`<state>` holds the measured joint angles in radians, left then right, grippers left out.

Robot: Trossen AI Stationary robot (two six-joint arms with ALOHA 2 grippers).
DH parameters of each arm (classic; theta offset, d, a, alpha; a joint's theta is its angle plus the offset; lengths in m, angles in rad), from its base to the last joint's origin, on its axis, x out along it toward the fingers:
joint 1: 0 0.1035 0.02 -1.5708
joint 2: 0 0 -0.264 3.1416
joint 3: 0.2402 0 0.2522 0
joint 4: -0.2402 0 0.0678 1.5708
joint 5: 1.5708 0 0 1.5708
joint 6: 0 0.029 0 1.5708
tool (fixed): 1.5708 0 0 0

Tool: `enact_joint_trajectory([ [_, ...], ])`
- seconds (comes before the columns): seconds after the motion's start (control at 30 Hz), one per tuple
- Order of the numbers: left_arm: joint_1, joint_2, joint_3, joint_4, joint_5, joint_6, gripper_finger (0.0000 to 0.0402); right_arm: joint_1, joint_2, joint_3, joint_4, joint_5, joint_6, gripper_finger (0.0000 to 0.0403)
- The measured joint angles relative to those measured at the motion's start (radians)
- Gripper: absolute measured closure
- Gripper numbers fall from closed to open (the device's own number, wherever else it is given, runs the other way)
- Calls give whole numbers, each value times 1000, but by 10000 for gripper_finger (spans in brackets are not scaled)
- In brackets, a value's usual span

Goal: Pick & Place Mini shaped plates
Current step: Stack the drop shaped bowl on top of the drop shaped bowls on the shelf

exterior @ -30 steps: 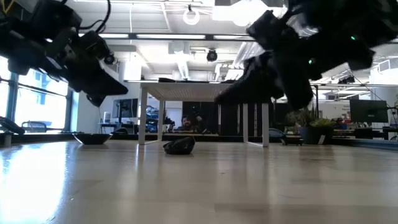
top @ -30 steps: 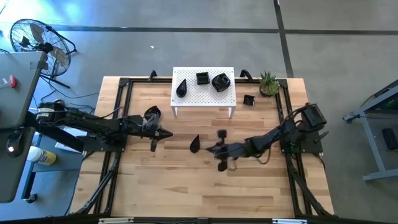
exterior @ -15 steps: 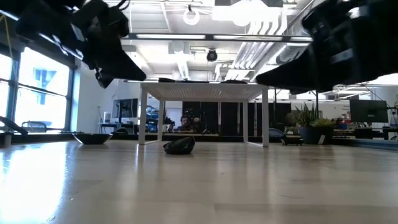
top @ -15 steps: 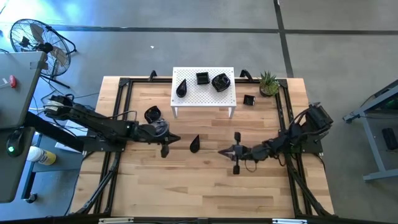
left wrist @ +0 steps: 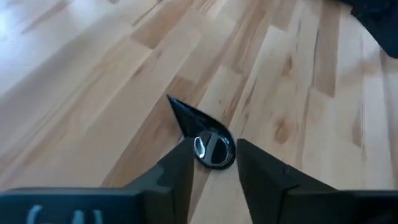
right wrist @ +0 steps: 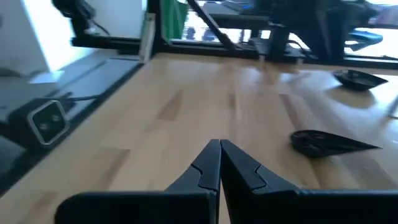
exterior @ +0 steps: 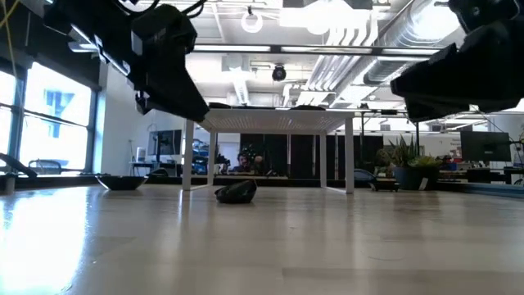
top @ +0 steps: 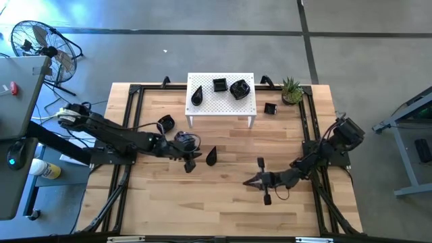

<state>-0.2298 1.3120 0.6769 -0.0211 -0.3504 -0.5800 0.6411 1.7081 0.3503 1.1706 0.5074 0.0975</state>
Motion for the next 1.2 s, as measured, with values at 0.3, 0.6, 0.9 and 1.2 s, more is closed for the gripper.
enact_joint_trajectory([
  [0.3,0,35,6,1,-1,-65,263,-129,2,0,35,71,2,402],
  [0.6,0,35,6,-7,28,-164,263,-168,2,0,85,46,29,402],
  [0.9,-6,171,117,-48,30,-220,263,-167,2,0,74,59,9,402],
  [1.2,37,373,323,-276,-7,-334,263,-156,3,0,46,73,11,402],
])
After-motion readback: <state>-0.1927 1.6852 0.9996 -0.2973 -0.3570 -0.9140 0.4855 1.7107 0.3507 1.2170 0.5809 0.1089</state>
